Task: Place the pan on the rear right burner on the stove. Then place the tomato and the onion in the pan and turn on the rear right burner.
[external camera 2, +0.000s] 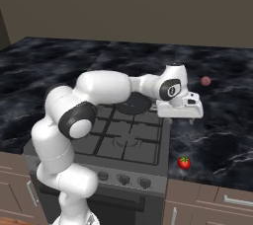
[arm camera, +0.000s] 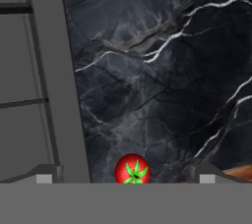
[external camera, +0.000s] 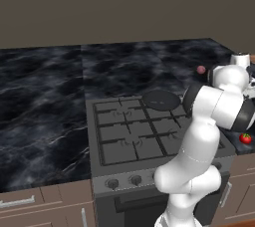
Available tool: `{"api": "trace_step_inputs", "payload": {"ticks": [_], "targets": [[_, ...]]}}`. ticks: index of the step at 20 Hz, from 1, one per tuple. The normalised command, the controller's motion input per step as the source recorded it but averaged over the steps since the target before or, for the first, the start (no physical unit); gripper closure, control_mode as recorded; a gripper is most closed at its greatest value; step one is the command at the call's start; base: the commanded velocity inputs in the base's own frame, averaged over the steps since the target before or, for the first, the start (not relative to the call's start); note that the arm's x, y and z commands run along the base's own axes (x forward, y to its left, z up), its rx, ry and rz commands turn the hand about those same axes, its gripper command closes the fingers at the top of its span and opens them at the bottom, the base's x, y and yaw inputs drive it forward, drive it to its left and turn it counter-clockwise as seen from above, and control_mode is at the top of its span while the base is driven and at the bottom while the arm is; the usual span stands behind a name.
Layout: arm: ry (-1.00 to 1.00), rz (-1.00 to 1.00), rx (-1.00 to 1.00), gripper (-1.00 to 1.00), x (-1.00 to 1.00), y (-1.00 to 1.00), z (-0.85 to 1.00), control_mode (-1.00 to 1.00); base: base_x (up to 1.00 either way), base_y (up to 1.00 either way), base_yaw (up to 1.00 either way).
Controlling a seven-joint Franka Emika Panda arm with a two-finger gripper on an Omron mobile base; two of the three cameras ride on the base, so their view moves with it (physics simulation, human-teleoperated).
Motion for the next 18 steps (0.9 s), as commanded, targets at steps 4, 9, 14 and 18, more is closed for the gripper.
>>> {"api": "trace_step_inputs", "payload": {"ticks": [4, 9, 14, 18], "targets": [[0.00, -0.14, 0.00, -1.00, -0.18, -0.09, -0.01, -1.00, 0.00, 0.00, 0.00], [0.00, -0.11, 0.03, -1.00, -0.32, -0.02, -0.05, -1.00, 0.00, 0.00, 0.00], [0.00, -0.10, 0.03, -1.00, -0.36, 0.00, -0.08, -1.00, 0.00, 0.00, 0.00], [0.00, -0.09, 0.00, -1.00, -0.30, 0.00, -0.08, -1.00, 0.00, 0.00, 0.00]]}}
